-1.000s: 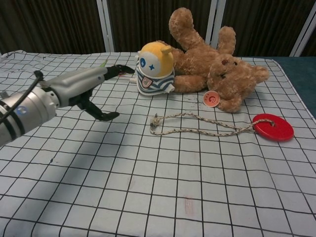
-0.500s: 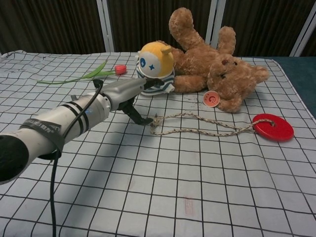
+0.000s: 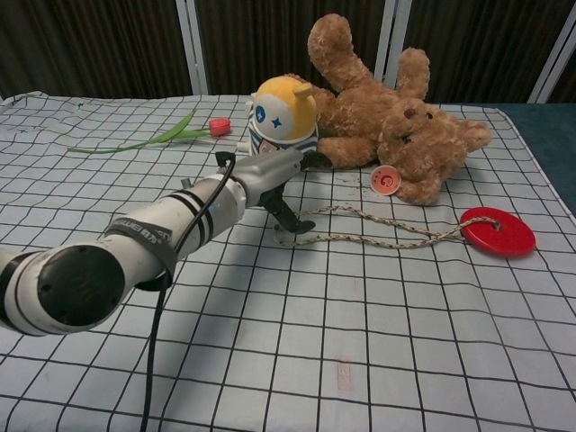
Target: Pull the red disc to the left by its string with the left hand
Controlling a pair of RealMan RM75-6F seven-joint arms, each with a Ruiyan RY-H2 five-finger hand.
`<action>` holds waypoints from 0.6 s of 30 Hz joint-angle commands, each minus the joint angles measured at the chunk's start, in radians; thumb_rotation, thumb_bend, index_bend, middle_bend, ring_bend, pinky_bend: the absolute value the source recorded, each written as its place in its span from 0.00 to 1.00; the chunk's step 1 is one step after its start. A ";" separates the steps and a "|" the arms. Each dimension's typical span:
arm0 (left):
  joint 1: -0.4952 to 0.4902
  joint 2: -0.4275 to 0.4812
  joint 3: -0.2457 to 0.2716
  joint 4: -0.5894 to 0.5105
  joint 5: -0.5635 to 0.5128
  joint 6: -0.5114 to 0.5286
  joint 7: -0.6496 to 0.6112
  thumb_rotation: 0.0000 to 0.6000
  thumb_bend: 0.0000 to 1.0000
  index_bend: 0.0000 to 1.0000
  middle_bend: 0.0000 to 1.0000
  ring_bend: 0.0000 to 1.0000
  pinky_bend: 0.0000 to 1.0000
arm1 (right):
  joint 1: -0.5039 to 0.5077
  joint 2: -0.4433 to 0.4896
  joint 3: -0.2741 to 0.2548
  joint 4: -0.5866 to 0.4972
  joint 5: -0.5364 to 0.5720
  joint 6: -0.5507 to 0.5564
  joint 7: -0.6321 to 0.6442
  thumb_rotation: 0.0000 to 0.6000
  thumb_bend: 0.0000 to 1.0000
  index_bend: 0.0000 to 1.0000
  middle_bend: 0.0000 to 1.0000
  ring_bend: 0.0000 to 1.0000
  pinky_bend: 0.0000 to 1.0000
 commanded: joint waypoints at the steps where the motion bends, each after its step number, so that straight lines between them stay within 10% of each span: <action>1: -0.022 -0.035 0.007 0.060 -0.009 -0.007 0.004 1.00 0.33 0.11 0.07 0.00 0.00 | -0.003 0.001 0.001 0.005 0.005 -0.002 0.007 1.00 0.03 0.00 0.00 0.00 0.00; 18: -0.039 -0.096 0.030 0.221 0.021 0.001 -0.045 1.00 0.35 0.36 0.10 0.00 0.00 | -0.010 0.001 0.005 0.014 0.018 -0.008 0.013 1.00 0.03 0.00 0.00 0.00 0.00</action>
